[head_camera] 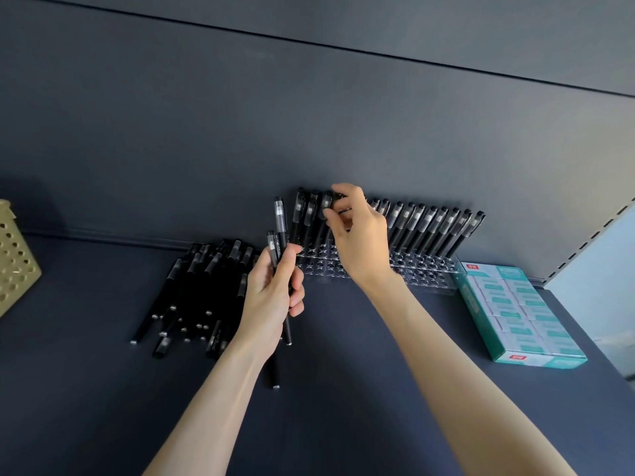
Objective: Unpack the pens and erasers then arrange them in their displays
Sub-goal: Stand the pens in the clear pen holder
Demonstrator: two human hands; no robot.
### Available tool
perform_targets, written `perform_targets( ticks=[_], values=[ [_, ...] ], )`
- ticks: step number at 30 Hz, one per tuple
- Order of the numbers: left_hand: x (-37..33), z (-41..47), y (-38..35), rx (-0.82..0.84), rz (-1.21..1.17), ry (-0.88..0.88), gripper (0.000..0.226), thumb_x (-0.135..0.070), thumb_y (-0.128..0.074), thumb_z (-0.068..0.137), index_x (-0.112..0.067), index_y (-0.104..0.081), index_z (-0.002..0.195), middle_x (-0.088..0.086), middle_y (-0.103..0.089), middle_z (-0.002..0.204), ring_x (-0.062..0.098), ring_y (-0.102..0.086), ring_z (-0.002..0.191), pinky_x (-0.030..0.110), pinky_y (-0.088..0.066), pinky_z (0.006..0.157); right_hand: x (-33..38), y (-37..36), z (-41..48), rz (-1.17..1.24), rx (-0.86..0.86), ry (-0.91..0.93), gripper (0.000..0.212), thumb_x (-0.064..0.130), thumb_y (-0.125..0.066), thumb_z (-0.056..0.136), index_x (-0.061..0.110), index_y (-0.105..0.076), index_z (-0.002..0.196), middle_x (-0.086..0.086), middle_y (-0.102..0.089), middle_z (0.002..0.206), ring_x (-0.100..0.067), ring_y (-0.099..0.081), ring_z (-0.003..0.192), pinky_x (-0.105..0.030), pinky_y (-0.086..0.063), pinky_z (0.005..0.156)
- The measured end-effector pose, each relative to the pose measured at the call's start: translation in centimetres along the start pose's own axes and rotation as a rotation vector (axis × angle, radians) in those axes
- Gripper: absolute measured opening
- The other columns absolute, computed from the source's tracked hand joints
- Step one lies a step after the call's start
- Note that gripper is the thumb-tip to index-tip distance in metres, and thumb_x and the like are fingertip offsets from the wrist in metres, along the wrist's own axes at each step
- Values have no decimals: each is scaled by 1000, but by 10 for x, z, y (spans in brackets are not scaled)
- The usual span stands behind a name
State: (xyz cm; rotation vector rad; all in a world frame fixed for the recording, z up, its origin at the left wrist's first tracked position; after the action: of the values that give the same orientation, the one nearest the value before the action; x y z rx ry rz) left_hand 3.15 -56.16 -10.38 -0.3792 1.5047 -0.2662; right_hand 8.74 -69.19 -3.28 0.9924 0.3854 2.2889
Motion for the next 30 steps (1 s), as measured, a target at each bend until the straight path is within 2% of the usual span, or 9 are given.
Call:
perform_targets(
  ticks=[8,10,13,16,19,21,25,29,30],
  values=[
    [0,-2,-4,52,40,-9,19,-40,-56,91,-23,-63,93,-6,-44,57,10,-31,43,22,-27,40,1,5,-6,-44,37,-5,22,9,-60,89,10,-61,111,-1,-64,81,-23,-59,67,-44,-52,65],
    [0,-3,-6,99,59,-1,21,-42,-58,88,-23,-64,93,-6,-44,58,10,-30,44,22,-26,40,3,14,-10,7,-12,-42,20,12,-61,89,11,-62,109,3,-62,81,-17,-58,68,-34,-52,66],
    [4,-4,-11,196,101,34,27,-45,-65,85,-20,-65,96,-4,-44,59,11,-27,45,24,-21,40,4,22,-15,320,49,-217,18,20,-66,87,17,-62,105,9,-66,78,-7,-62,72,-18,-49,68],
    [7,-6,-17,284,137,45,20,-38,-62,87,-20,-67,94,-2,-46,60,12,-25,44,25,-17,42,7,23,-20,481,183,-302,24,20,-71,82,20,-62,105,4,-69,77,-10,-66,73,-24,-53,72],
    [10,-9,-22,331,147,47,26,-44,-64,85,-21,-69,98,-3,-48,61,11,-29,44,23,-23,41,7,30,-23,491,174,-315,23,12,-71,82,21,-61,101,0,-67,77,-12,-65,71,-30,-56,74],
    [11,-11,-25,359,144,58,27,-45,-61,82,-24,-69,97,-3,-50,60,10,-33,43,21,-27,41,6,34,-25,517,166,-322,23,9,-69,84,17,-60,103,-3,-68,78,-11,-65,71,-26,-55,73],
    [12,-14,-28,367,150,72,30,-48,-58,82,-22,-65,96,-2,-52,59,10,-33,41,20,-25,39,8,35,-28,580,241,-329,28,3,-65,85,15,-58,110,-11,-68,81,-19,-66,72,-31,-57,74],
    [12,-10,-22,223,173,122,29,-56,-53,82,-28,-60,88,-4,-55,63,9,-29,39,17,-18,37,7,51,-13,517,40,-279,29,-4,-63,84,13,-57,106,-2,-67,77,-16,-68,67,-31,-57,72],
    [12,-8,-19,184,176,126,31,-55,-52,84,-26,-58,92,-5,-54,62,8,-27,39,17,-17,37,6,55,-7,486,-20,-265,29,-3,-63,84,14,-57,106,-1,-67,77,-15,-68,67,-31,-56,73]
  ],
)
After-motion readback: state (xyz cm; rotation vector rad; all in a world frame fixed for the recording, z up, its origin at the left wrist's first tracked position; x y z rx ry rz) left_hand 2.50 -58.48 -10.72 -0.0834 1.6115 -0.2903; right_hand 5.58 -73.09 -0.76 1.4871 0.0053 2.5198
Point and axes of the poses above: each hand's wrist, its own z-axis towards the middle knuckle, its own y-axis out of the back of the hand, x = y × z, the point moved 5 cm from there along z, towards the middle knuckle
